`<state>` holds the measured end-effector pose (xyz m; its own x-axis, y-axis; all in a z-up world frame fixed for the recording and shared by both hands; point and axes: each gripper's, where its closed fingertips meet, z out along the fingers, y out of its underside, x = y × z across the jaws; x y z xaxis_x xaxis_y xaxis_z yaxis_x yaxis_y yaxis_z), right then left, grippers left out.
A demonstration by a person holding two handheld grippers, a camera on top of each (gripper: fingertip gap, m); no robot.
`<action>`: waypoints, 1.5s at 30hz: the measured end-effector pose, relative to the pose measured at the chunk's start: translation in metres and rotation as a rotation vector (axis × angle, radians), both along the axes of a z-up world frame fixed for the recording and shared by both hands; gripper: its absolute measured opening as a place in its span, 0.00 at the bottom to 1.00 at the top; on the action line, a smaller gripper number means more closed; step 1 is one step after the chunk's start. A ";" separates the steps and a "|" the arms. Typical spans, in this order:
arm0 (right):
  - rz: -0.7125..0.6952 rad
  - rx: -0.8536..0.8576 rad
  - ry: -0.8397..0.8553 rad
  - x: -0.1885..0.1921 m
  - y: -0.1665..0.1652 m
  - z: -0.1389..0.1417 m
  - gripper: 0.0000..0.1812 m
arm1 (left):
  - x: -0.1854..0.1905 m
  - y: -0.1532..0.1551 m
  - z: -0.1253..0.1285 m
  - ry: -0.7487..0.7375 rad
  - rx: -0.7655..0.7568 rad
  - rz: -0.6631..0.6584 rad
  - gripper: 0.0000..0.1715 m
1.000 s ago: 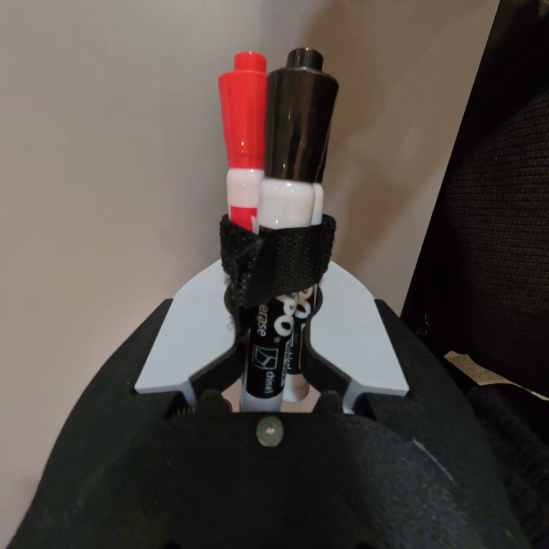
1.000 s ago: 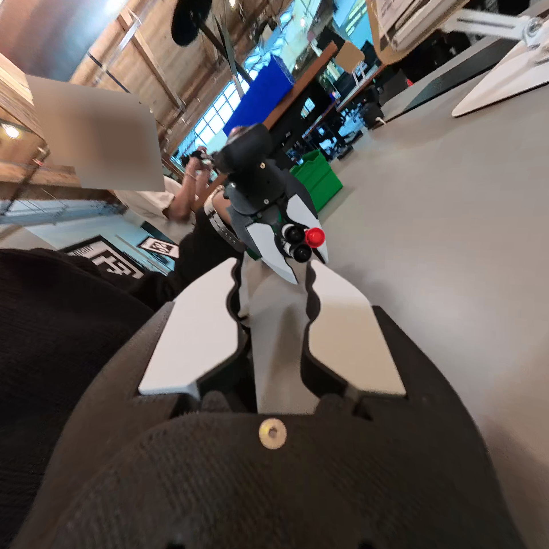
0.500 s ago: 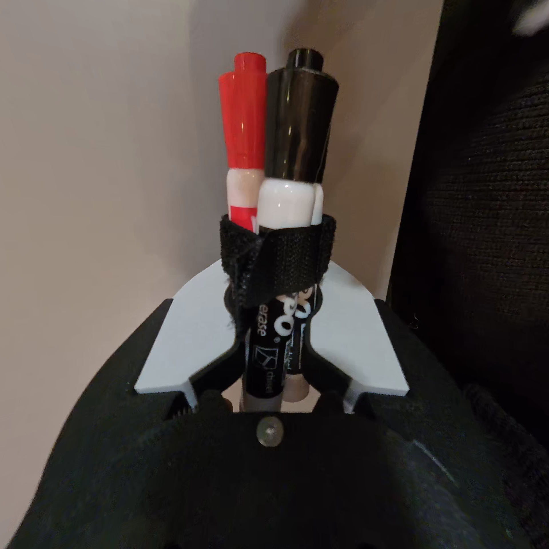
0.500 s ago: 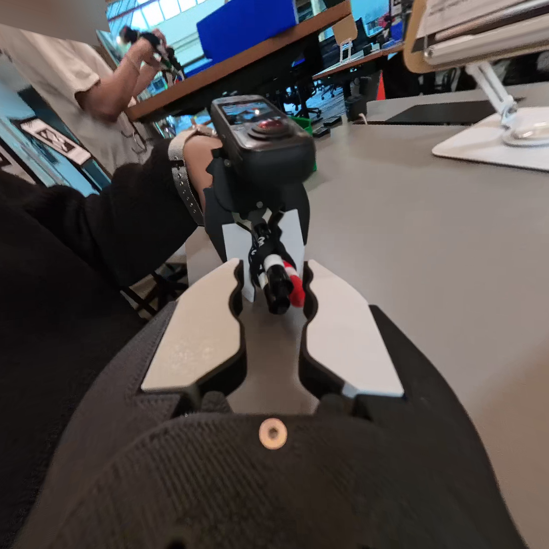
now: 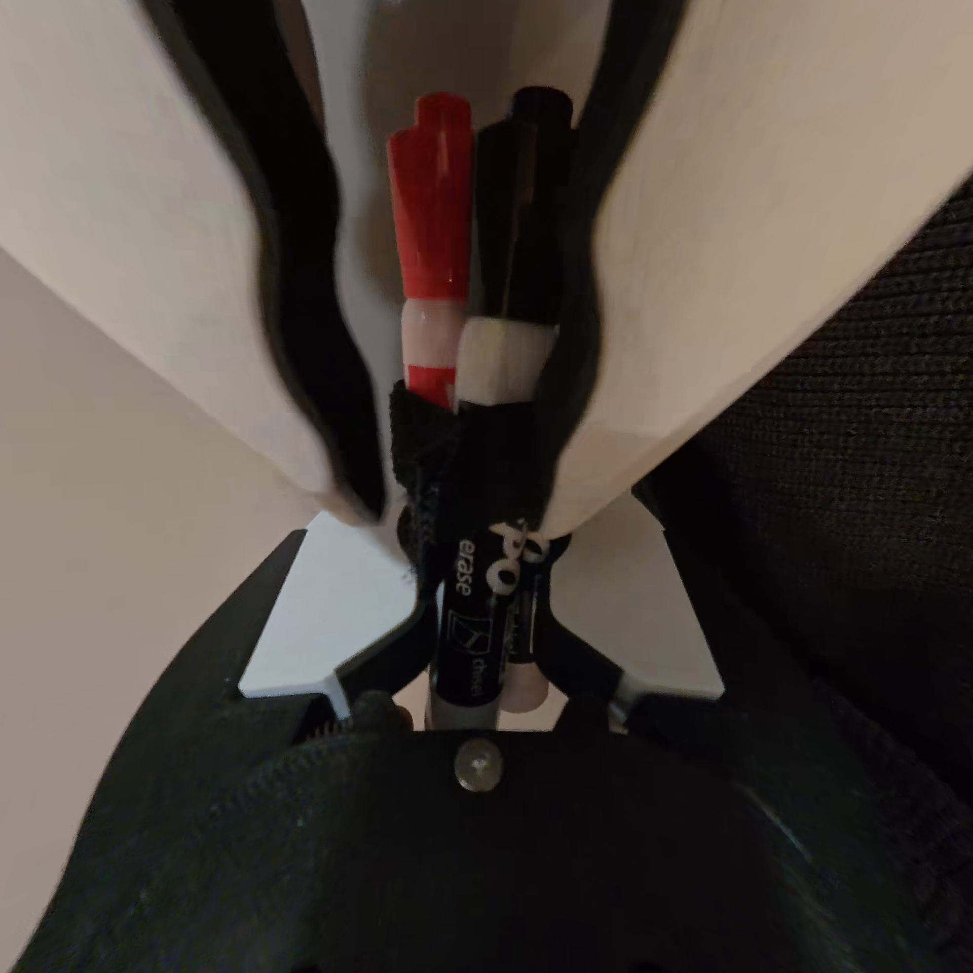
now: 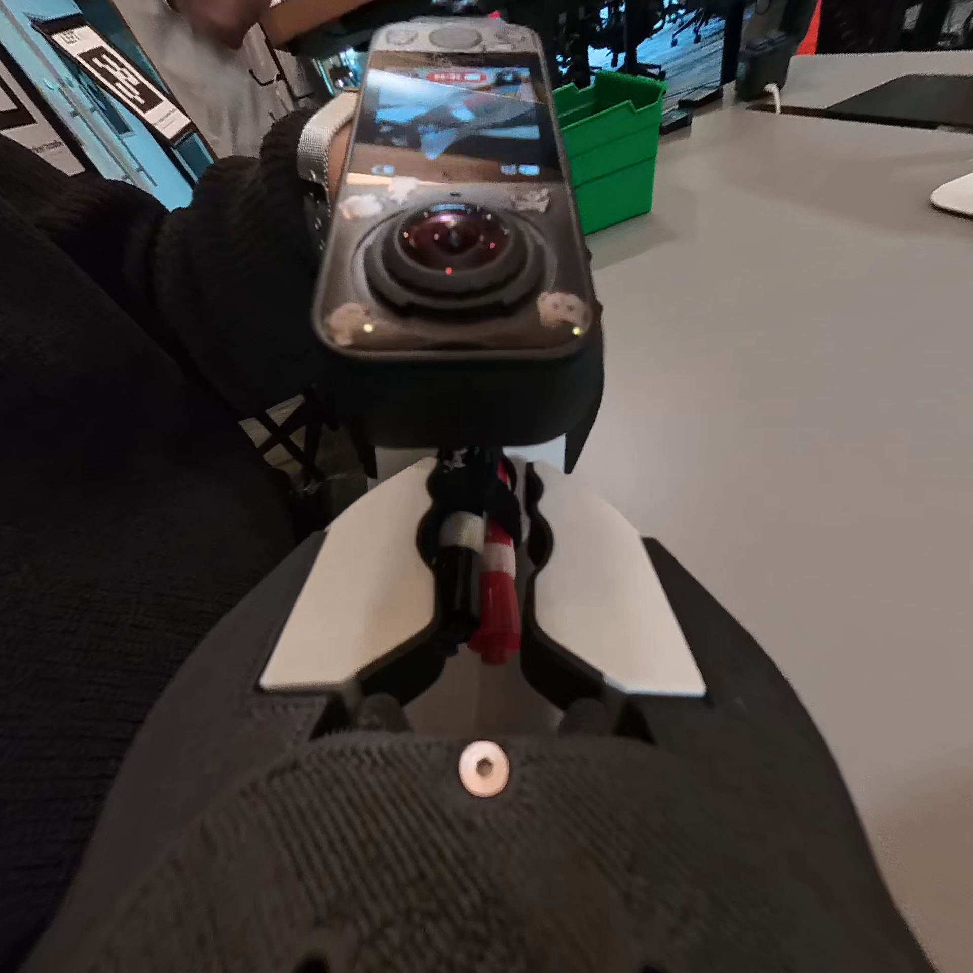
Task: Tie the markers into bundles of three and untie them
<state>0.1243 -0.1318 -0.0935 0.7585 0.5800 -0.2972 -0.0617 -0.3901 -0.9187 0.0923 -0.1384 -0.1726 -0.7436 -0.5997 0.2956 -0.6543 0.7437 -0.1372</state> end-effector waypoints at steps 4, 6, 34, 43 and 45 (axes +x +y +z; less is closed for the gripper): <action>0.047 -0.021 -0.001 -0.006 -0.005 -0.001 0.03 | -0.002 -0.002 -0.002 0.008 0.010 -0.015 0.27; 0.053 -0.035 -0.005 -0.006 -0.005 -0.002 0.03 | -0.001 -0.003 -0.001 0.007 0.004 -0.008 0.27; 0.013 -0.012 0.007 0.000 -0.004 0.011 0.03 | 0.009 0.000 0.007 -0.094 -0.024 0.010 0.29; 0.024 -0.041 0.012 -0.004 -0.001 0.000 0.03 | 0.003 0.002 -0.001 -0.038 0.030 0.005 0.27; 0.029 -0.040 0.004 -0.005 -0.002 -0.001 0.03 | 0.002 0.001 -0.002 -0.032 0.032 -0.001 0.27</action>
<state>0.1189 -0.1334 -0.0942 0.7402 0.5894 -0.3237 -0.0539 -0.4278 -0.9022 0.0940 -0.1372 -0.1744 -0.7529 -0.6079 0.2522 -0.6494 0.7485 -0.1345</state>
